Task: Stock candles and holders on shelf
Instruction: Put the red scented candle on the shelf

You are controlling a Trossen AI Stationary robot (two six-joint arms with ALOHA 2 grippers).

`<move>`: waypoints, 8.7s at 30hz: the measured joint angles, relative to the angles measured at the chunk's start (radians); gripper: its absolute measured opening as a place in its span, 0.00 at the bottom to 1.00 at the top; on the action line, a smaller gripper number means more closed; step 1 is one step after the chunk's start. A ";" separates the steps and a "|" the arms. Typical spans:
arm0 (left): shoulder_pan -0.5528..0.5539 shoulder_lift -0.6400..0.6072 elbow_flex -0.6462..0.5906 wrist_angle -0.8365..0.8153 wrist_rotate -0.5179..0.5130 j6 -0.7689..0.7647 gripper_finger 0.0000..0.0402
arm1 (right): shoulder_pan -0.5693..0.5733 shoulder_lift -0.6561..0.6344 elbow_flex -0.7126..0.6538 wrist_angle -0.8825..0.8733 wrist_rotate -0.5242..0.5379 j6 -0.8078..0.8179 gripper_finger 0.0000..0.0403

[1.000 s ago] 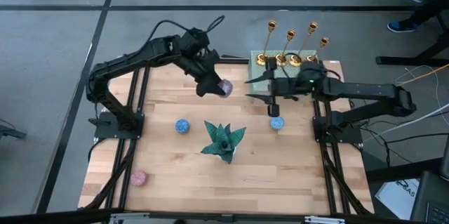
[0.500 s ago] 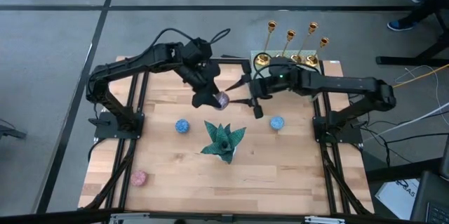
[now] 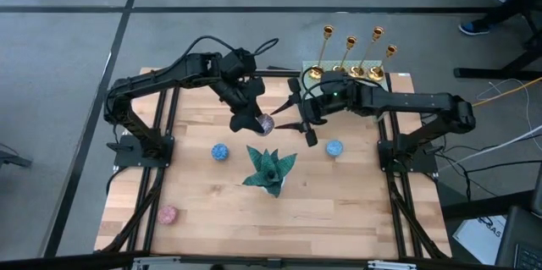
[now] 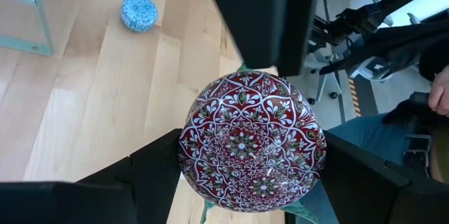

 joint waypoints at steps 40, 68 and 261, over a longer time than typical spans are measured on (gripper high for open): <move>0.050 -0.001 0.000 -0.024 -0.018 -0.043 0.72 | -0.009 0.004 0.000 -0.005 0.026 0.026 0.83; 0.046 0.012 0.002 0.021 0.132 -0.048 0.72 | 0.000 0.069 -0.002 0.094 0.017 -0.060 0.45; 0.224 0.009 0.000 0.128 -0.263 0.003 0.79 | -0.377 0.056 0.014 -0.818 0.290 0.135 0.45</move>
